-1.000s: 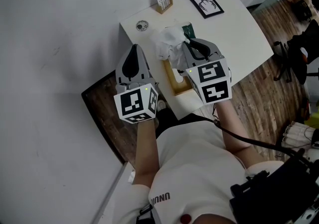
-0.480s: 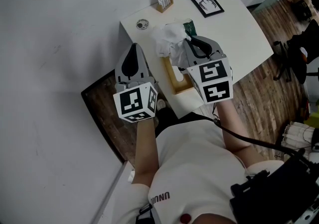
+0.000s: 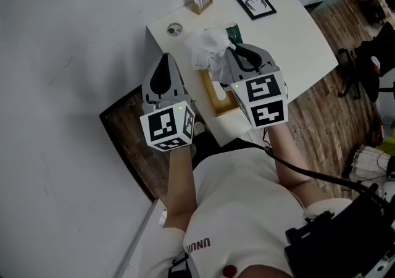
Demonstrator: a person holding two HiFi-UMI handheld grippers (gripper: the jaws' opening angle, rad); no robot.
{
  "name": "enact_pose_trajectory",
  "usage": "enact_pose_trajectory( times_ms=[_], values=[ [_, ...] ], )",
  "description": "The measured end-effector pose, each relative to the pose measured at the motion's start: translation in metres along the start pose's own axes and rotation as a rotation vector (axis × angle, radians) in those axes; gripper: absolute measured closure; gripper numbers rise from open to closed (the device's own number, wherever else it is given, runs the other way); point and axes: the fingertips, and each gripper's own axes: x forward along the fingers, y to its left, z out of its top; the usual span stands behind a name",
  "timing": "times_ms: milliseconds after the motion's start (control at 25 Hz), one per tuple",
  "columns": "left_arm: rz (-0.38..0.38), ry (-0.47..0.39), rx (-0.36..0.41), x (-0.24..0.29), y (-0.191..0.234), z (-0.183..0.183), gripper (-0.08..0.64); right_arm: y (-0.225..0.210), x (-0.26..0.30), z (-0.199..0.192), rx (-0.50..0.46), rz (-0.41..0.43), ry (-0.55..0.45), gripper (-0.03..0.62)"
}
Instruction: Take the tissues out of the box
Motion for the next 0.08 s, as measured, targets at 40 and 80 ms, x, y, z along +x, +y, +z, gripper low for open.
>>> enact_pose_trajectory(
  times_ms=[40,80],
  values=[
    [0.0,0.001,0.001,0.0006,-0.0002,-0.0005,0.549,-0.0004,0.0006,-0.0002,0.001,0.001,0.0,0.537],
    [0.0,0.002,0.001,0.0012,-0.0004,-0.0009,0.549,-0.0009,0.0011,-0.0005,0.002,0.001,0.001,0.537]
  ],
)
